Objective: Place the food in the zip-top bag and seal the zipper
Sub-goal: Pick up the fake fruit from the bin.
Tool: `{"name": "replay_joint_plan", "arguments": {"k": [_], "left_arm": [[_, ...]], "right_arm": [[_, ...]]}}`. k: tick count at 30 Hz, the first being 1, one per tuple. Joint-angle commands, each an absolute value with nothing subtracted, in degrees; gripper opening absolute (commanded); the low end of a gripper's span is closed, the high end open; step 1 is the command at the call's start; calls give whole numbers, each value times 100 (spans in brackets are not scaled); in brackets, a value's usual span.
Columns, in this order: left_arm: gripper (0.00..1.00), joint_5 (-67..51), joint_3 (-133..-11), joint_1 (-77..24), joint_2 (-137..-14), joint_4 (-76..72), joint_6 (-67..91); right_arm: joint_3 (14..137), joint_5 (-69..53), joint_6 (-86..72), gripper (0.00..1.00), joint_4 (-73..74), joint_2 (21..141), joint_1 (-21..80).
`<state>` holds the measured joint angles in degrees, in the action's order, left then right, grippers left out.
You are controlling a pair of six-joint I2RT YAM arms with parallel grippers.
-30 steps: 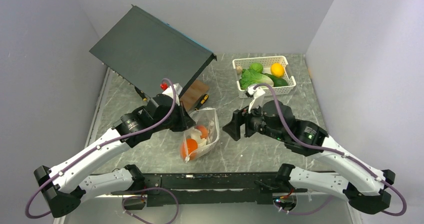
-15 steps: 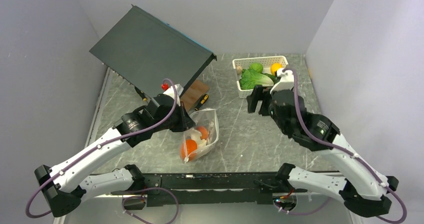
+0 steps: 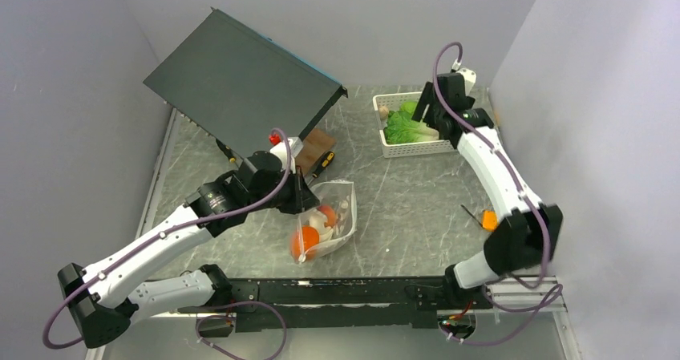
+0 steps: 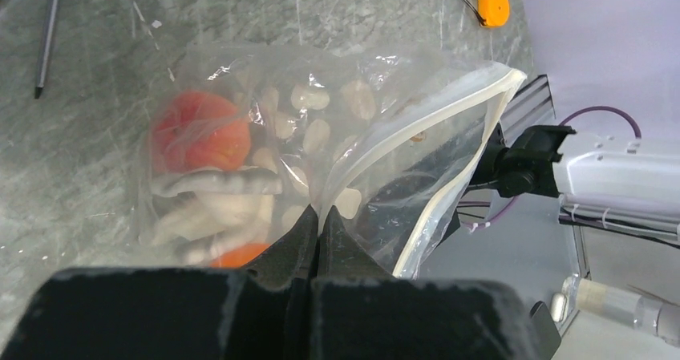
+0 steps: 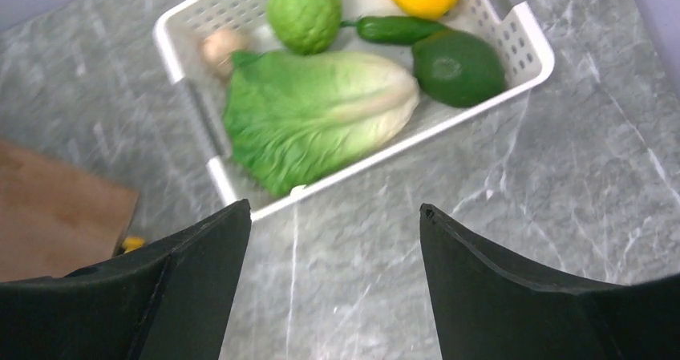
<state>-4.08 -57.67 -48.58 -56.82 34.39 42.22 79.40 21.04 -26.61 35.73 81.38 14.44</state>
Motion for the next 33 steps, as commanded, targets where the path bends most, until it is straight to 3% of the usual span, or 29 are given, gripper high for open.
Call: {"name": "replay_joint_plan", "arguments": {"k": [1,10,17,33], "left_arm": [[0,-803,-5513,-4887,-5552,2785,4069],[0,-489,-5454,-4888,-5458,2728,3924],[0,-289,-5708,-4889,-5546,2895,3722],[0,-277,-6068,-4892,-6084,2741,3565]], "right_arm": [[8695,1853,-2476,79,2954,9166,766],[10796,1989,-1762,87,2997,11708,230],[12079,2196,-1534,89,3099,12915,169],[12036,2752,-1431,89,2863,13605,128]]}}
